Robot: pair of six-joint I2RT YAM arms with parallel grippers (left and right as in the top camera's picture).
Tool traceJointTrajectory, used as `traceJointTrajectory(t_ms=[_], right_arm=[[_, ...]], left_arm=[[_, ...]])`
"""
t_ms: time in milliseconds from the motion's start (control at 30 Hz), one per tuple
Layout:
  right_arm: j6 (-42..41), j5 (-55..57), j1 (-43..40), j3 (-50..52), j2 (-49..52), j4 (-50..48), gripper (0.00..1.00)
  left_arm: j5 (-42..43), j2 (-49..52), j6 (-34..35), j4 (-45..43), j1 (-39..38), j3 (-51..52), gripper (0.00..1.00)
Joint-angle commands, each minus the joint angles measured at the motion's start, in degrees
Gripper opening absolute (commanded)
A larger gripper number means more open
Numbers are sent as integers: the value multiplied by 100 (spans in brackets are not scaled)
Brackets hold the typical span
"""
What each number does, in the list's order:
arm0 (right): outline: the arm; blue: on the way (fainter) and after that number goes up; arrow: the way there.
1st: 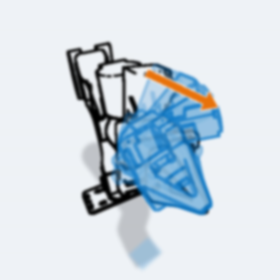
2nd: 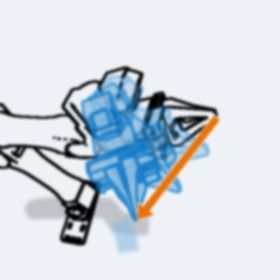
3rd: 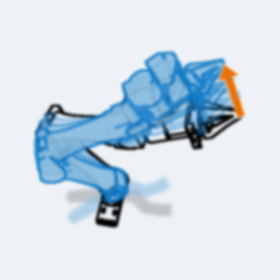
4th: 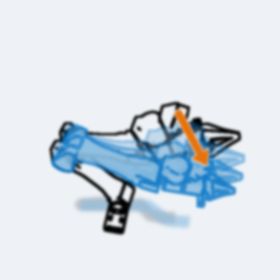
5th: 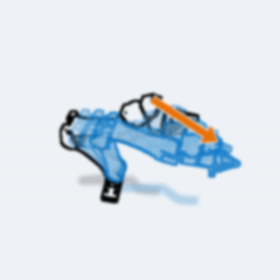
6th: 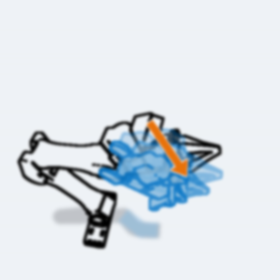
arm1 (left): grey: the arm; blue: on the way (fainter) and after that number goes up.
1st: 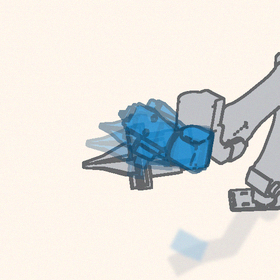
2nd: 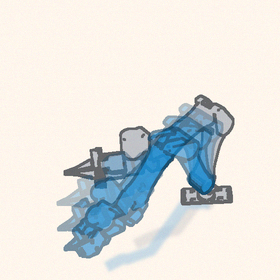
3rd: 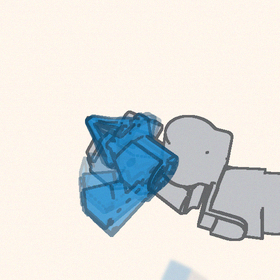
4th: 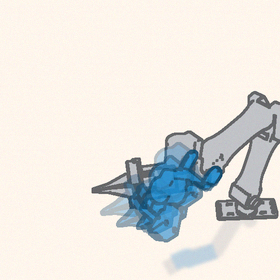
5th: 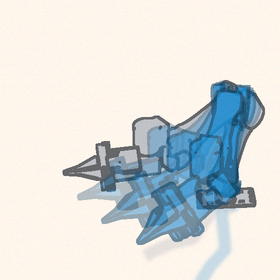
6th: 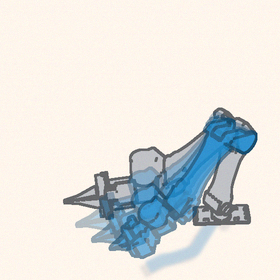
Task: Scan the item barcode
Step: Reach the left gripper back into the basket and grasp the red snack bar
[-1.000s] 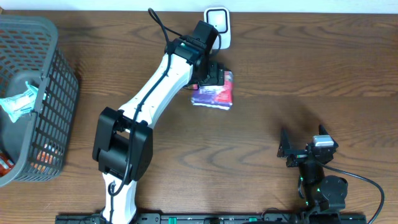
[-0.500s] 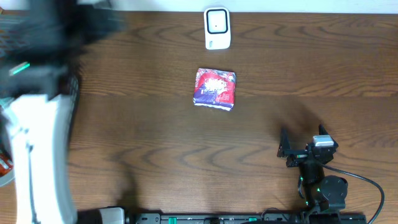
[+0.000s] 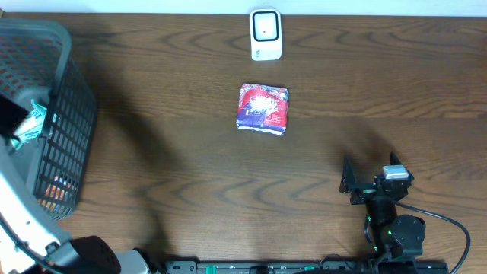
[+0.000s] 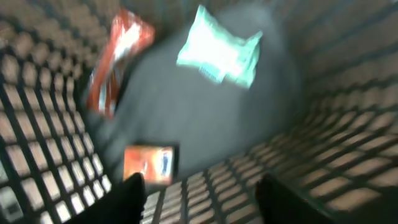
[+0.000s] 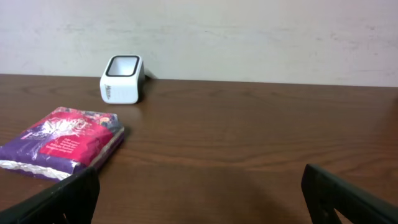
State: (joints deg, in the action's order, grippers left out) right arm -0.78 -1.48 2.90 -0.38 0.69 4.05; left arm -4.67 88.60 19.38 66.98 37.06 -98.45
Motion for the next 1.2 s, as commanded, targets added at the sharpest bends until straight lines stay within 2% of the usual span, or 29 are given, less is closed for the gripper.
traceJointTrajectory(t_ms=[0, 100, 167, 533, 767, 900, 967, 1033, 1167], right_arm=[[63, 31, -24, 7, -31, 26, 99], [63, 31, -24, 7, -31, 24, 99], [63, 31, -24, 7, -31, 26, 99], [63, 31, -24, 7, -31, 26, 99], [63, 31, -24, 7, -31, 26, 99], [63, 31, -24, 7, -31, 26, 99], [63, 31, -24, 7, -31, 26, 99], [63, 31, -24, 7, -31, 26, 99], [63, 31, -24, 7, -31, 26, 99]], left_arm=[[-15, 125, 81, -15, -26, 719, 73], [-146, 195, 85, -188, 2, 1215, 94], [-166, 251, 83, -315, 31, 1423, 100], [-131, 518, 39, -481, 258, 1480, 98], [269, 579, -138, -815, 470, 1482, 98], [249, 721, -595, -1222, 494, 1486, 98], [245, 826, -1126, -1340, 503, 1486, 98], [-31, 922, -1432, -1355, 503, 1486, 98], [-1143, 1303, -1445, -1362, 505, 1488, 98]])
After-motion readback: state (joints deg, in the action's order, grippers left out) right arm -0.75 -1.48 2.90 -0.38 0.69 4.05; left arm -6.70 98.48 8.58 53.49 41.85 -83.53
